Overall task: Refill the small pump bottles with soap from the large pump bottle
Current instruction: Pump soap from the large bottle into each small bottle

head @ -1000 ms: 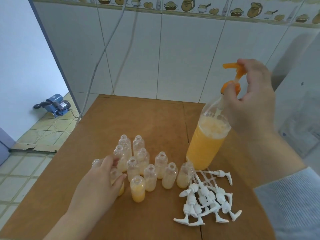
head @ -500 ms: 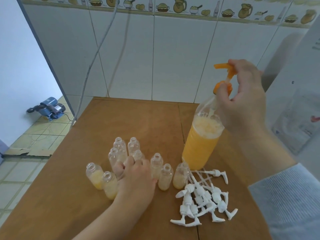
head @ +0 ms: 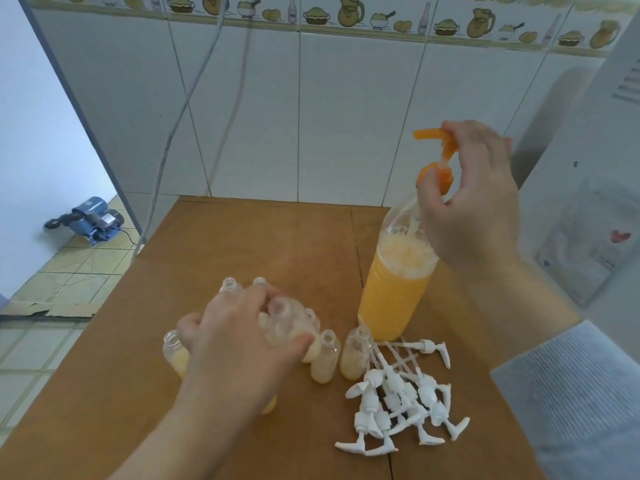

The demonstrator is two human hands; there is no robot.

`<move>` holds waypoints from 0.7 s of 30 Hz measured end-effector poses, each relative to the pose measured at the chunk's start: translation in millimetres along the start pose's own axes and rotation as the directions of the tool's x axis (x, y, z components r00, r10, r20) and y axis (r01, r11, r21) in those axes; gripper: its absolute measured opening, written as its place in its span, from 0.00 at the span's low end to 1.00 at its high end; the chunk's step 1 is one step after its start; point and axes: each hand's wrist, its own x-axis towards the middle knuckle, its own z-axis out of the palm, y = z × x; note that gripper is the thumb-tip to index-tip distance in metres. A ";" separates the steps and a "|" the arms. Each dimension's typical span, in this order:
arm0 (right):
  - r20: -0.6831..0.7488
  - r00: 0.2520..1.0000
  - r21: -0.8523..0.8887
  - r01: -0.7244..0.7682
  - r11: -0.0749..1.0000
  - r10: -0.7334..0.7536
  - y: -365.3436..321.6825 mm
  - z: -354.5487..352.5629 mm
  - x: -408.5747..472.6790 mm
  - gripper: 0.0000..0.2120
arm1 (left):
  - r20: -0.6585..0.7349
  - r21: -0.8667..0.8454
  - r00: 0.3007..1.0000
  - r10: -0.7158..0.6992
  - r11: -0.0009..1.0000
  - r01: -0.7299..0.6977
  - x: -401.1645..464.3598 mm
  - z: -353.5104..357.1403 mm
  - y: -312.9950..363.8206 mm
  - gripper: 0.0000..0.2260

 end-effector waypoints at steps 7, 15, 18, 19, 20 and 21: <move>0.028 0.999 -0.033 0.039 0.999 -0.038 1.7 0.4 -0.3 0.21 | 0.071 -0.852 0.996 0.047 0.523 0.036 59.6 -14.6 45.0 0.18; 0.067 0.996 -0.062 0.059 0.996 -0.055 4.6 -3.8 2.1 0.21 | 0.036 -0.348 0.937 0.349 0.883 -0.316 110.3 16.6 73.4 0.21; 0.058 0.997 -0.056 0.055 0.997 -0.052 4.0 -4.1 0.9 0.22 | 0.009 -0.284 0.920 0.392 0.883 -0.374 114.6 20.8 78.1 0.22; 0.057 0.997 -0.055 0.050 0.997 -0.047 3.7 -3.7 0.4 0.22 | 0.004 -0.276 0.915 0.403 0.880 -0.386 115.5 20.6 80.4 0.23; 0.056 0.998 -0.053 0.045 0.998 -0.042 3.4 -3.3 -0.3 0.22 | -0.002 -0.270 0.911 0.412 0.877 -0.397 116.1 20.4 82.9 0.23; 0.055 0.998 -0.048 0.041 0.998 -0.038 3.2 -2.9 -1.0 0.22 | -0.004 -0.257 0.908 0.419 0.877 -0.406 117.1 19.5 85.3 0.24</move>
